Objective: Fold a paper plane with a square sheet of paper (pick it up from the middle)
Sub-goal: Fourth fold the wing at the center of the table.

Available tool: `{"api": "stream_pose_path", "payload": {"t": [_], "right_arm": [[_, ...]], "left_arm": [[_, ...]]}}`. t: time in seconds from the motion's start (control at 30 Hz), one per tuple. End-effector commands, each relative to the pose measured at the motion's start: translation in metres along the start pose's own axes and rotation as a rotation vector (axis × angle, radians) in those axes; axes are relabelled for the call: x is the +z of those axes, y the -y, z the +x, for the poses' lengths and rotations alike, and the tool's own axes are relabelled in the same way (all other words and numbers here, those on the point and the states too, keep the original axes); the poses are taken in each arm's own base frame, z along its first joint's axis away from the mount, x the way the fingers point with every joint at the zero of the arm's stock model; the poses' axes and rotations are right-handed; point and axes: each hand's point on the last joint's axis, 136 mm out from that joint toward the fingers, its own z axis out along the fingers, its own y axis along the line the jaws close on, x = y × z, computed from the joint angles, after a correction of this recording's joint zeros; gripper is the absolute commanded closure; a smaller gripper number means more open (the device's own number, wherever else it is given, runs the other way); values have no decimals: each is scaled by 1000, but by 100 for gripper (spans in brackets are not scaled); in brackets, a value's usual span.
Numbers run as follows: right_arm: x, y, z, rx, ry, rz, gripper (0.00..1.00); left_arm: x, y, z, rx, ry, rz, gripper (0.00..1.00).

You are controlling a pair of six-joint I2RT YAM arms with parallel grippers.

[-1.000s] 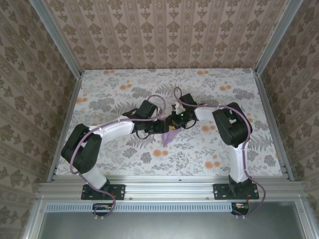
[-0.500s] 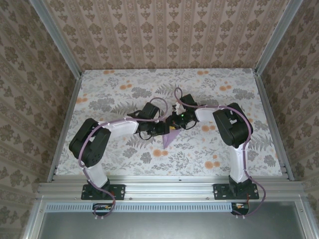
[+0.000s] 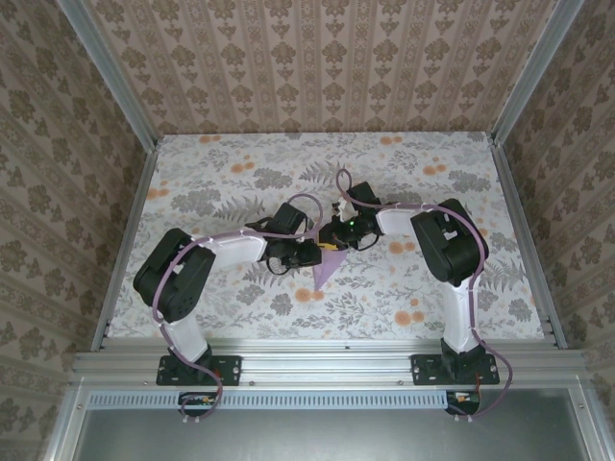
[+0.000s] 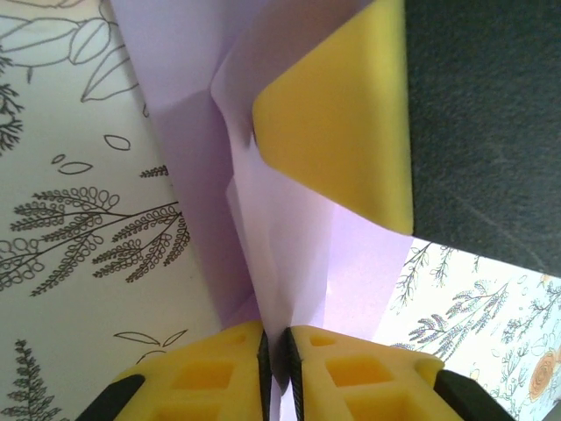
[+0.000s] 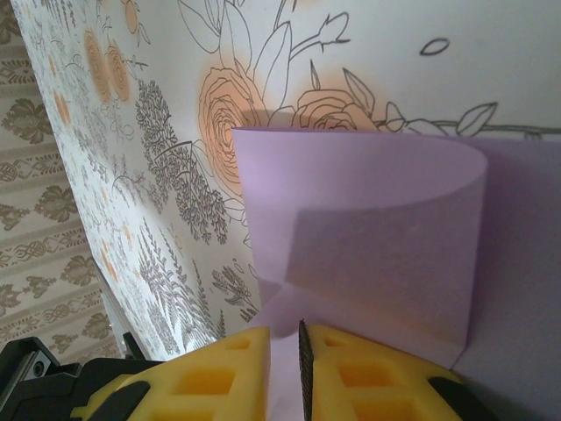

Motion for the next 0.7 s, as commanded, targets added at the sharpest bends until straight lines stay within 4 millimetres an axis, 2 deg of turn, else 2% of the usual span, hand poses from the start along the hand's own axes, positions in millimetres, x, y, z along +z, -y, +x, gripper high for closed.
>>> {"api": "stream_pose_path", "payload": {"t": [0.0,0.23,0.4,0.53,0.67], "right_arm": [[-9,-17,3,-18,2,-28,80],[-18,-27,1,-40,23,-40,79],[-34,-36,0,-68,52,-37,77],[-43,-37,3,-79,64,-30,77],[-40,-32,4,-74,58,-26,77]], "left_arm": [[4,-5,5,12,-15,-17,80],[1,0,4,-5,6,42,84],[1,-1,3,-21,12,70,85],[2,-3,3,-30,12,76,84],[2,-5,5,-30,9,75,85]]}}
